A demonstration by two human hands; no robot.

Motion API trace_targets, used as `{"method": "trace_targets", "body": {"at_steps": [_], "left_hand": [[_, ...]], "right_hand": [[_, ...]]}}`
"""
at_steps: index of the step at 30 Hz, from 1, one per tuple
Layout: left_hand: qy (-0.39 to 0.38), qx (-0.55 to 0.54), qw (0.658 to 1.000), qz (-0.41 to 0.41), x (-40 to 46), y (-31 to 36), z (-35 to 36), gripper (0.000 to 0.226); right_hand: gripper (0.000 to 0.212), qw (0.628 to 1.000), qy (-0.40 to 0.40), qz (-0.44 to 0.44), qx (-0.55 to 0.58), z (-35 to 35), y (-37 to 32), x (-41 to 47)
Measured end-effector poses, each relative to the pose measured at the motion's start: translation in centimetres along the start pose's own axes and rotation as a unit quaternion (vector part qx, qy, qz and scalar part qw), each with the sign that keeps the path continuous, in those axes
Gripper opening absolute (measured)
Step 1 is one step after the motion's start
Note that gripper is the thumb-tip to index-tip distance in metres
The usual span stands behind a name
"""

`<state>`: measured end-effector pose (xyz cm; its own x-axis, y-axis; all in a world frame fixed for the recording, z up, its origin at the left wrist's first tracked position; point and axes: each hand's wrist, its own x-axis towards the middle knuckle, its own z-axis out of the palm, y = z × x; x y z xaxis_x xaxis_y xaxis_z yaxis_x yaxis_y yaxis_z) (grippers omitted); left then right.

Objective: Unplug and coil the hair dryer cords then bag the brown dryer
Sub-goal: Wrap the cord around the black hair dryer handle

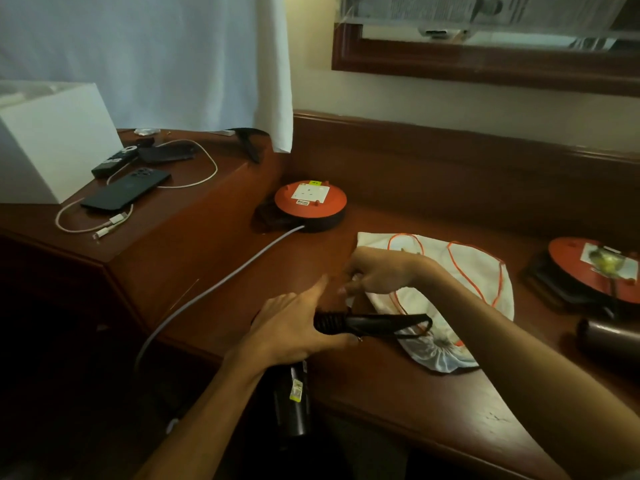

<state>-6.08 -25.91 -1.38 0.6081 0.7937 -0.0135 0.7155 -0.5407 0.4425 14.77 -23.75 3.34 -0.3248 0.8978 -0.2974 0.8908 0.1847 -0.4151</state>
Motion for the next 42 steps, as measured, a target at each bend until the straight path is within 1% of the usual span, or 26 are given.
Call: {"method": "trace_targets", "body": {"at_steps": [1,4,6,8,10,13,15,17,19,20,21,22,24,25,26,27,29,31,33,34,35,37,39,40,41,42], "left_hand": [[-0.002,0.01,1.0,0.001,0.1,0.0,0.0,0.099],[-0.008,0.021,0.999,0.04,0.2,0.2,-0.3,0.054],[-0.016,-0.014,0.999,0.048,0.6,0.0,-0.7,0.038],[-0.027,-0.059,0.997,0.044,1.2,-0.4,-1.1,0.034],[-0.022,-0.083,0.995,0.042,1.6,-0.8,-1.2,0.035],[0.02,-0.116,0.992,0.038,1.6,-1.2,-1.4,0.036],[0.056,-0.13,0.99,0.026,1.7,-1.4,-1.6,0.029],[0.083,-0.132,0.988,0.008,1.8,-1.6,-1.4,0.027],[0.111,-0.143,0.983,-0.016,1.9,-1.8,-1.0,0.036],[0.131,-0.15,0.979,-0.031,2.0,-1.8,-0.9,0.041],[0.147,-0.154,0.976,-0.043,2.0,-2.0,-0.7,0.045],[0.159,-0.153,0.974,-0.049,2.1,-2.1,-0.6,0.046],[0.168,-0.14,0.974,-0.051,2.2,-2.1,-0.5,0.046],[0.171,-0.137,0.974,-0.052,2.1,-1.9,-0.4,0.045],[0.173,-0.136,0.974,-0.055,2.1,-1.8,-0.4,0.043],[0.174,-0.133,0.974,-0.057,2.1,-1.7,-0.4,0.043],[0.174,-0.124,0.975,-0.055,2.0,-1.7,-0.3,0.045],[0.174,-0.133,0.974,-0.052,1.9,-1.5,-0.3,0.043],[0.178,-0.136,0.973,-0.055,1.9,-1.5,-0.4,0.042],[0.18,-0.134,0.973,-0.059,1.9,-1.5,-0.4,0.043],[0.182,-0.136,0.972,-0.063,1.9,-1.6,-0.4,0.045],[0.18,-0.161,0.968,-0.063,1.7,-1.8,-0.5,0.044],[0.161,-0.213,0.962,-0.056,1.4,-1.7,-0.8,0.047],[0.159,-0.23,0.958,-0.056,1.2,-1.4,-0.9,0.051],[0.166,-0.234,0.956,-0.058,1.0,-1.1,-0.8,0.054],[0.178,-0.225,0.956,-0.061,0.8,-0.8,-0.7,0.057]], "right_hand": [[0.027,1.0,0.007,-0.002,-0.024,-0.5,-0.7,-0.4],[0.023,0.998,0.023,-0.006,-0.063,-1.1,-2.7,-1.9],[0.025,0.996,0.068,-0.018,-0.049,-0.7,-3.4,-2.9],[0.025,0.993,0.111,-0.032,-0.025,-0.2,-3.8,-3.6],[0.019,0.991,0.131,-0.035,-0.024,0.3,-4.1,-4.4],[0.015,0.982,0.183,-0.037,-0.034,1.8,-4.4,-5.5],[0.025,0.971,0.233,-0.049,-0.033,3.6,-4.2,-6.0],[0.036,0.953,0.292,-0.073,-0.043,5.8,-3.8,-6.5],[0.037,0.927,0.36,-0.094,-0.044,7.8,-3.3,-7.2],[0.033,0.911,0.399,-0.103,-0.019,8.7,-3.0,-7.8],[0.028,0.892,0.437,-0.107,0.034,9.5,-2.8,-8.5],[0.024,0.868,0.472,-0.101,0.116,10.1,-2.5,-9.2],[0.025,0.794,0.532,-0.055,0.29,10.7,-1.3,-10.7],[0.023,0.751,0.557,-0.016,0.354,10.8,-0.2,-11.1],[0.018,0.724,0.566,0.026,0.393,10.9,0.8,-11.2],[0.016,0.716,0.551,0.061,0.424,11.0,1.5,-11.2],[0.036,0.721,0.473,0.094,0.497,11.3,2.2,-10.8],[0.046,0.717,0.408,0.065,0.562,11.7,2.1,-10.4],[0.045,0.719,0.387,0.023,0.577,11.6,1.2,-10.1],[0.042,0.709,0.39,0.011,0.588,11.4,0.6,-9.9],[0.037,0.688,0.401,0.007,0.605,11.1,0.3,-9.5],[0.028,0.623,0.409,0.026,0.666,10.4,0.1,-8.1],[0.031,0.555,0.388,0.047,0.734,10.0,-0.1,-6.6],[0.036,0.532,0.372,0.055,0.758,9.8,-0.2,-6.0],[0.041,0.522,0.359,0.067,0.77,9.9,-0.3,-5.4],[0.045,0.523,0.35,0.081,0.773,10.1,-0.4,-4.9]]}}
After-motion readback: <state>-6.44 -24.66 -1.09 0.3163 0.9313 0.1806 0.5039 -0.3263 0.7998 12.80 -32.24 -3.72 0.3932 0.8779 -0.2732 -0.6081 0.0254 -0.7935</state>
